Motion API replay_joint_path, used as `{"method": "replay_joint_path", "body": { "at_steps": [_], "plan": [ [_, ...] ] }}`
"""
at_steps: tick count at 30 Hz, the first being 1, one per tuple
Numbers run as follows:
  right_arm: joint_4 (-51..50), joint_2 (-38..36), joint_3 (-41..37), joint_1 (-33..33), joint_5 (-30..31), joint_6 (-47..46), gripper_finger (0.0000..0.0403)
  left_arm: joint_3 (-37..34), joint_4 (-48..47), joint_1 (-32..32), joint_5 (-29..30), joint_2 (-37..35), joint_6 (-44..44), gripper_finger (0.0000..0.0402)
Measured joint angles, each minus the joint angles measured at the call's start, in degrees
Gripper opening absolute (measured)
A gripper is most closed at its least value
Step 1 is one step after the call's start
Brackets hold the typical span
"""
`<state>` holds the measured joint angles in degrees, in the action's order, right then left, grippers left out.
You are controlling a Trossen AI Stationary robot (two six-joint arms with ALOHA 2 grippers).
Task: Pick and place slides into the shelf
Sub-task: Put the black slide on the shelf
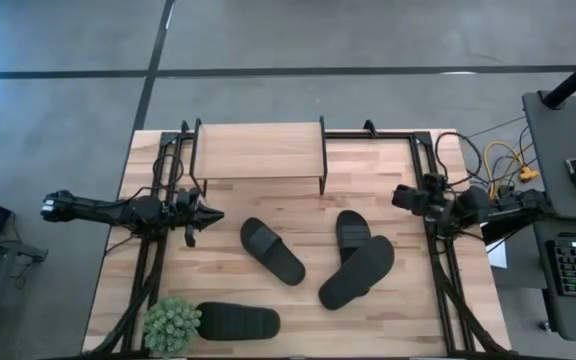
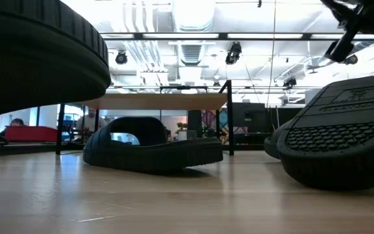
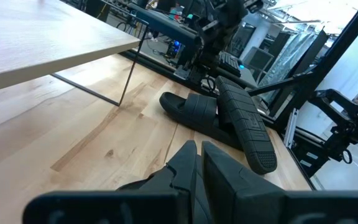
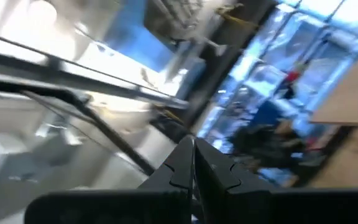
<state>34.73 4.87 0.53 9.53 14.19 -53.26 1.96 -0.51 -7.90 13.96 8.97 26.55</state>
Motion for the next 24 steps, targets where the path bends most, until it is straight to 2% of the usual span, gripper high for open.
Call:
{"method": "replay_joint_path", "body": {
  "at_steps": [3, 6, 10, 14, 17, 21, 24],
  "plan": [
    [1.2, 2.5, 0.1, 0.0, 0.1, -4.7, 0.0009, 0.0, 0.0, 0.0, 0.0, 0.0, 0.0, 0.0010],
    [1.1, 8.5, 2.6, 0.4, 1.6, -7.6, 0.0009, 0.0, 0.0, 0.0, 0.0, 0.0, 0.0, 0.0010],
    [0.8, 21.1, 10.2, 0.8, 1.9, -8.0, 0.0009, 0.0, 0.0, 0.0, 0.0, 0.0, 0.0, 0.0010],
    [-5.9, 31.6, 19.0, 0.7, 0.9, -8.6, 0.0009, -0.1, 0.5, 0.0, 0.1, 0.0, 0.0, 0.0010],
    [-20.5, 37.9, 26.4, 0.8, -1.7, -14.6, 0.0009, -0.1, 3.7, 0.0, -0.1, 0.0, 0.1, 0.0010],
    [-50.0, 45.2, 36.9, 2.1, -6.4, -26.7, 0.0009, -0.1, 9.2, 0.0, -0.3, 0.0, 0.1, 0.0010],
    [-69.0, 50.7, 44.5, 4.9, -7.4, -33.7, 0.0009, -0.1, 13.3, 0.0, -0.3, -0.1, 0.1, 0.0010]
  ]
}}
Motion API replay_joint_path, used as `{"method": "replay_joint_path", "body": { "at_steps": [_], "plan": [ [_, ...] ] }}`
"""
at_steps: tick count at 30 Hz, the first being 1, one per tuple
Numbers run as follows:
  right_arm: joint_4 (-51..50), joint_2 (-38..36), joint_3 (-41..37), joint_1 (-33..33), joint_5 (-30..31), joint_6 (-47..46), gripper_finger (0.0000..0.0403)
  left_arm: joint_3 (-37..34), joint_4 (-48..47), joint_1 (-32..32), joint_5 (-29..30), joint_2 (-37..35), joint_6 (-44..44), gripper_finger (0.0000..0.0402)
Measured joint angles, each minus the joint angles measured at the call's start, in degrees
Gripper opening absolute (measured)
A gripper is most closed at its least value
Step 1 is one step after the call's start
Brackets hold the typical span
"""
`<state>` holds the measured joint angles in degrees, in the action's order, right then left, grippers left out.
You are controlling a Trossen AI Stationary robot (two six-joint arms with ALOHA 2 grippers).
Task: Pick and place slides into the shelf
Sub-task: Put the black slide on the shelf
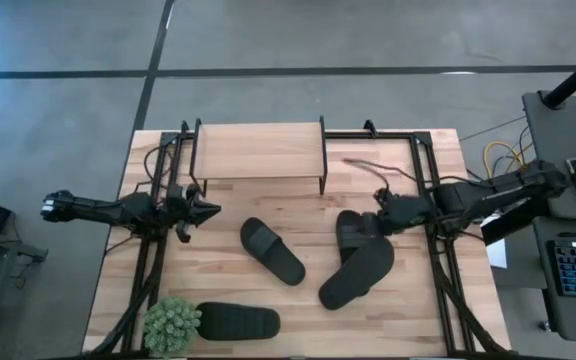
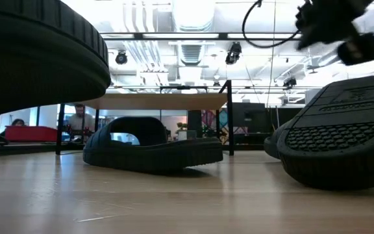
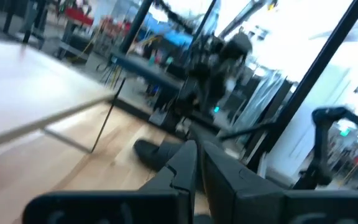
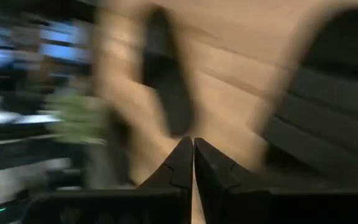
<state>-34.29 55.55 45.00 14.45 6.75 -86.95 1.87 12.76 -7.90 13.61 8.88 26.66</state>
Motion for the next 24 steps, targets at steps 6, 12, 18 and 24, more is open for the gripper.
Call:
{"method": "replay_joint_path", "body": {
  "at_steps": [6, 12, 18, 24],
  "plan": [
    [-23.0, 8.7, 13.9, 6.8, -0.1, -7.6, 0.0009, 0.0, 3.6, 0.0, 0.1, 0.0, 0.0, 0.0010],
    [-38.3, 16.9, 24.8, 14.4, -4.6, -15.3, 0.0009, 0.0, 3.5, 0.0, 0.1, 0.0, 0.0, 0.0010],
    [-42.2, 23.8, 27.7, 22.2, -5.2, -23.5, 0.0009, 0.0, 3.3, 0.0, 0.1, 0.1, 0.0, 0.0010],
    [-41.9, 31.4, 26.2, 27.0, -5.2, -28.5, 0.0009, 0.0, 3.3, 0.0, 0.2, 0.3, -0.1, 0.0010]
  ]
}}
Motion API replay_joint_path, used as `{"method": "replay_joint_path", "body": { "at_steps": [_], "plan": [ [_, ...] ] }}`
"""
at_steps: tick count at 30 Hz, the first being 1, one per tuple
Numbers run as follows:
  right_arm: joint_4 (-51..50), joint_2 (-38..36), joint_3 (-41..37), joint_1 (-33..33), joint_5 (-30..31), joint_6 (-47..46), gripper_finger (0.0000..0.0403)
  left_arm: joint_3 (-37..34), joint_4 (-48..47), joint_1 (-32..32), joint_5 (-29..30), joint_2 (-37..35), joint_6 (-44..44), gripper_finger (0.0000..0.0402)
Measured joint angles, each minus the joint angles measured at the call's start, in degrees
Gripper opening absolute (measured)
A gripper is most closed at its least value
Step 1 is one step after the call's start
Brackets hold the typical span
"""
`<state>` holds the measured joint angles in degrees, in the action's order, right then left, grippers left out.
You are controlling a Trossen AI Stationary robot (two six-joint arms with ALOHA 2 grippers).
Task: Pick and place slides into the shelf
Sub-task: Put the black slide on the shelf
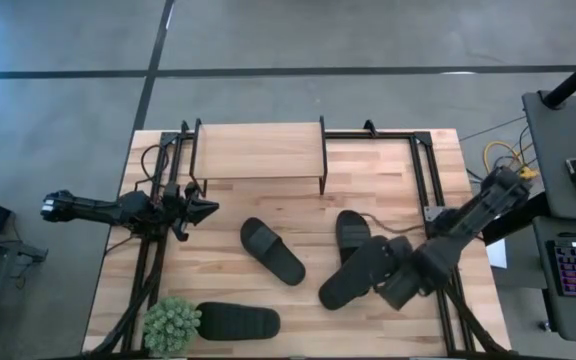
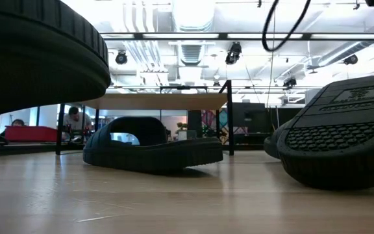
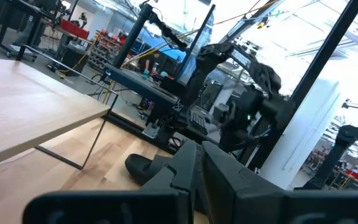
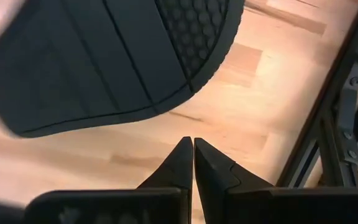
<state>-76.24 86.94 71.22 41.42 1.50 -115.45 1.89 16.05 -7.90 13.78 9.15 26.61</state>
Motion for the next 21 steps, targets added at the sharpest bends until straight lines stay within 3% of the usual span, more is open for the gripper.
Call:
{"method": "replay_joint_path", "body": {
  "at_steps": [5, 12, 18, 21],
  "plan": [
    [-0.5, 5.7, -0.1, 0.6, -0.2, 7.6, 0.0009, 0.0, 0.0, 0.0, 0.0, 0.2, 0.0, 0.0010],
    [-0.2, 10.4, 0.5, 0.2, 2.2, 10.2, 0.0009, 0.0, 0.0, 0.0, 0.0, 0.6, 0.0, 0.0010],
    [-0.1, 11.4, -0.2, 0.4, 8.0, 9.4, 0.0009, 0.1, 0.0, 0.0, 0.0, 1.3, 0.0, 0.0010],
    [-0.1, 11.0, -0.3, -0.2, 15.4, 9.0, 0.0009, 0.1, 0.0, 0.0, 0.0, 1.6, 0.1, 0.0010]
  ]
}}
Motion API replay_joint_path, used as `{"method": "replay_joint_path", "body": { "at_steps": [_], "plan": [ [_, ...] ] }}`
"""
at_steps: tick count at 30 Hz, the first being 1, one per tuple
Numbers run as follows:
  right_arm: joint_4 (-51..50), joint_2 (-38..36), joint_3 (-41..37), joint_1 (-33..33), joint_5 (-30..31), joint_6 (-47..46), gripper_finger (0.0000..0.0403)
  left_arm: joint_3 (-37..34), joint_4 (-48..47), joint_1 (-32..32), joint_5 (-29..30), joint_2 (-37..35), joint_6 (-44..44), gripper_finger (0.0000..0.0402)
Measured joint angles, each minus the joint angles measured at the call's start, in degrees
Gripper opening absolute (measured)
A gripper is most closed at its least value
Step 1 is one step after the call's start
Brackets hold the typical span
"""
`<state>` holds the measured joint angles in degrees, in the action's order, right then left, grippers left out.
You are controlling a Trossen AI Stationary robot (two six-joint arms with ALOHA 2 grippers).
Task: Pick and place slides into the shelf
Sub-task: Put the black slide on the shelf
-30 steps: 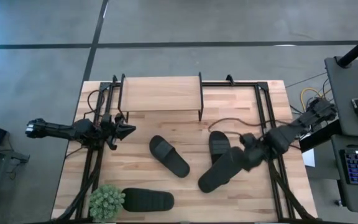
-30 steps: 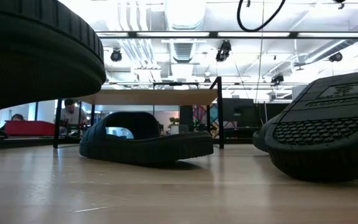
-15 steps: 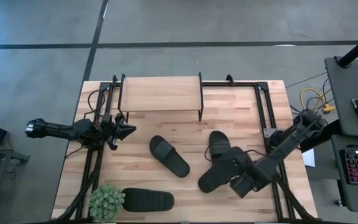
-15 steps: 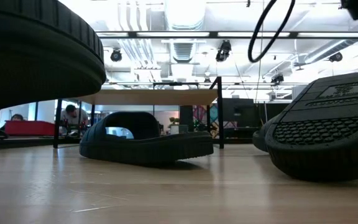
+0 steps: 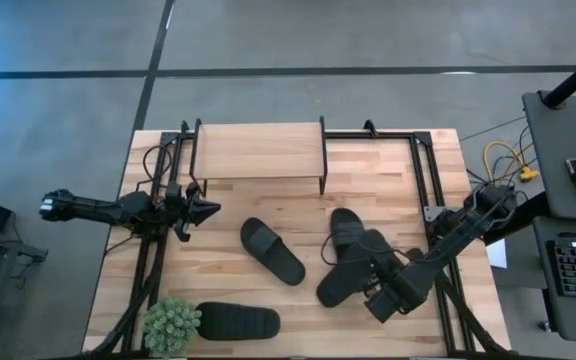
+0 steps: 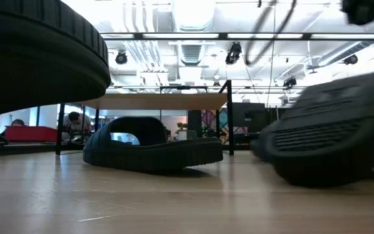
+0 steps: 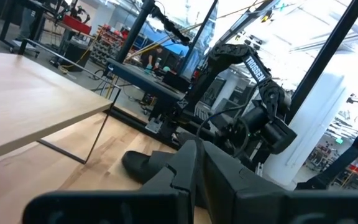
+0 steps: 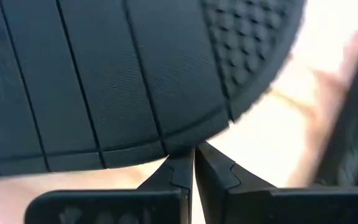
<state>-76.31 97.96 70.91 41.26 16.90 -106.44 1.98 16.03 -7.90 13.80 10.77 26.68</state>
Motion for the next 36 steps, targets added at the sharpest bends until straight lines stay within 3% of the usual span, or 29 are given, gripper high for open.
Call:
{"method": "replay_joint_path", "body": {
  "at_steps": [5, 17, 22, 31, 36],
  "plan": [
    [2.5, -1.3, 1.3, -3.7, 6.5, 5.2, 0.0009, 0.0, 0.0, 0.0, 0.1, 0.5, 0.0, 0.0010],
    [32.3, -1.4, 1.9, -18.9, 8.4, 38.0, 0.0009, 0.0, 0.1, 0.0, 1.6, 0.5, 2.1, 0.0010],
    [36.7, -1.5, 3.6, -22.7, 10.3, 45.5, 0.0009, 0.0, 0.1, 0.0, 1.6, 0.6, 3.0, 0.0010],
    [35.9, -1.5, 5.0, -23.4, 10.2, 49.2, 0.0009, 0.0, 0.1, 0.0, 1.5, 0.7, 3.0, 0.0010],
    [25.4, -1.4, 4.9, -23.4, 9.7, 36.8, 0.0009, 0.0, 0.1, 0.0, 1.5, 0.8, 3.1, 0.0010]
  ]
}}
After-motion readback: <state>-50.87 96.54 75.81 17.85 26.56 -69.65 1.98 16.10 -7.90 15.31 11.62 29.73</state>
